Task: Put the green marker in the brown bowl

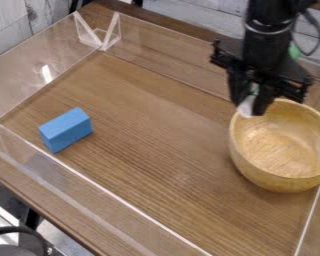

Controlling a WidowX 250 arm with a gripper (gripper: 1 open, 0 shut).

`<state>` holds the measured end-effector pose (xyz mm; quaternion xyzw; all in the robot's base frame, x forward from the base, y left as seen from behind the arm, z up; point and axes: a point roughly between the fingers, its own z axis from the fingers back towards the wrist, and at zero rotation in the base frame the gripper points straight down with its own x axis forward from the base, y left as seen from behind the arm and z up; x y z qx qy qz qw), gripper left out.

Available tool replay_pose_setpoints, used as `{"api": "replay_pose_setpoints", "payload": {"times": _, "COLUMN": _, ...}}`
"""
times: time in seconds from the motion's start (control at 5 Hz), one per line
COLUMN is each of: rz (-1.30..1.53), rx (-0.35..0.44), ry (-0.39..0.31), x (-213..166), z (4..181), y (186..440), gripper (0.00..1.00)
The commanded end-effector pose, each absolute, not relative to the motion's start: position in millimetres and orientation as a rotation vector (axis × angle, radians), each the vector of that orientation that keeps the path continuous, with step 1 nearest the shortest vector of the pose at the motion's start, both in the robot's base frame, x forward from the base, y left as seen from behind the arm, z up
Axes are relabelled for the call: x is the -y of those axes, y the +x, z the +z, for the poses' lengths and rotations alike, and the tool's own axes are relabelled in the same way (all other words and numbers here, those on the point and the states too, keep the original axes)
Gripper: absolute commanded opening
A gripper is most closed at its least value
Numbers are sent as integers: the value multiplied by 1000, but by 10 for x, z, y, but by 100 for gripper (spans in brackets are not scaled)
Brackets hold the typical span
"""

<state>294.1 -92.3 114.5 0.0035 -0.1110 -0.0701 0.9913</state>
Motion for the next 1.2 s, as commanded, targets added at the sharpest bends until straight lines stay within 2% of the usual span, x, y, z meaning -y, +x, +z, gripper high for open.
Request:
{"api": "replay_pose_setpoints", "payload": {"times": 0.0, "rz": -146, "rx": 309, "ry": -1, "x": 1050, "z": 1328, "y": 3047, "gripper": 0}}
{"api": "replay_pose_setpoints", "payload": {"times": 1.0, "rz": -145, "rx": 387, "ry": -5, "x": 1220, "z": 1383, "y": 2972, "gripper": 0}}
